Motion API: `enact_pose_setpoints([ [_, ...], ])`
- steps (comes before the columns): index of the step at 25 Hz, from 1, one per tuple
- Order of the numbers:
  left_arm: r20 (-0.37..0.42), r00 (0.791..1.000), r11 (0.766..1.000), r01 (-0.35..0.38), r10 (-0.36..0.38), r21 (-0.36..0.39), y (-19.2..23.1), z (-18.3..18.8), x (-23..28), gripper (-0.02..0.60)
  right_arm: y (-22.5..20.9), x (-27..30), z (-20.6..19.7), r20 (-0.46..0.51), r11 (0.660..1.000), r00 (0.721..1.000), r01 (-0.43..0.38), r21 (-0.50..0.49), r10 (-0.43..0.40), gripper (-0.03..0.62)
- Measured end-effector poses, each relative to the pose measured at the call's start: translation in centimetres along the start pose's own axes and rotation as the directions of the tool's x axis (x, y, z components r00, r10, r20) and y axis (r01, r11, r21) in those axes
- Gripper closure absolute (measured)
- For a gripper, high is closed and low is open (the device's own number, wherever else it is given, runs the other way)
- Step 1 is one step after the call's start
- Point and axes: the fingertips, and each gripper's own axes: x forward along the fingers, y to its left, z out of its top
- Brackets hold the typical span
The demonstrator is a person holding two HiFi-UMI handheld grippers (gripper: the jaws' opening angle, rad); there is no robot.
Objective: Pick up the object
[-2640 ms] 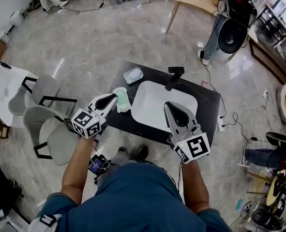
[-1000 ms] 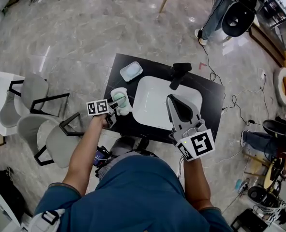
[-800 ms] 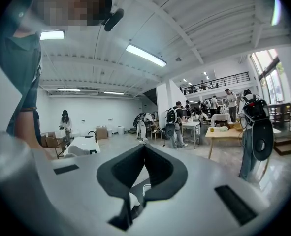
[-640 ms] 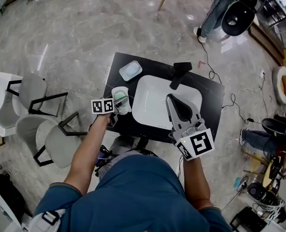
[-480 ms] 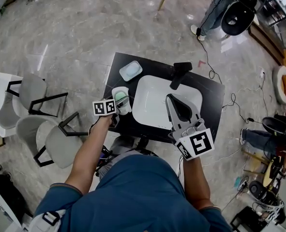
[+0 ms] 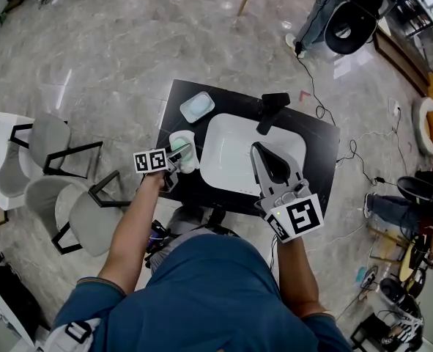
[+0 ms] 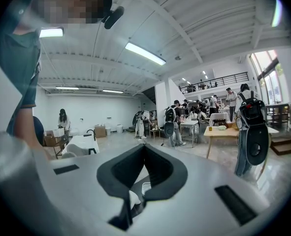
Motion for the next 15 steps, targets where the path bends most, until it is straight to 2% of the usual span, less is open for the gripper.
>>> enact_pose_setpoints([
  [6,0.006,1.0,1.0,0.018,-0.018,-0.004,-0.2,0.2,-0.2,0.25,0.0,-0.3,0.1,-0.006,1.0,1.0,0.002,-0.005,-0.002,0.58],
  [11,0.091,0.994,0.998,0.057,-0.054,-0.035,-1.0,1.4,-1.4,0.25,-0.5,-0.7,0.1,-0.012,1.0,1.0,0.009,-0.005,-0.009,0.581],
  [15,0.169,0.981,0.996,0.093,-0.094,0.014,-3.4,4.5,-3.7,0.25,-0.6,-0.9,0.7,0.001,1.0,1.0,-0.001,-0.002,0.001,0.581],
])
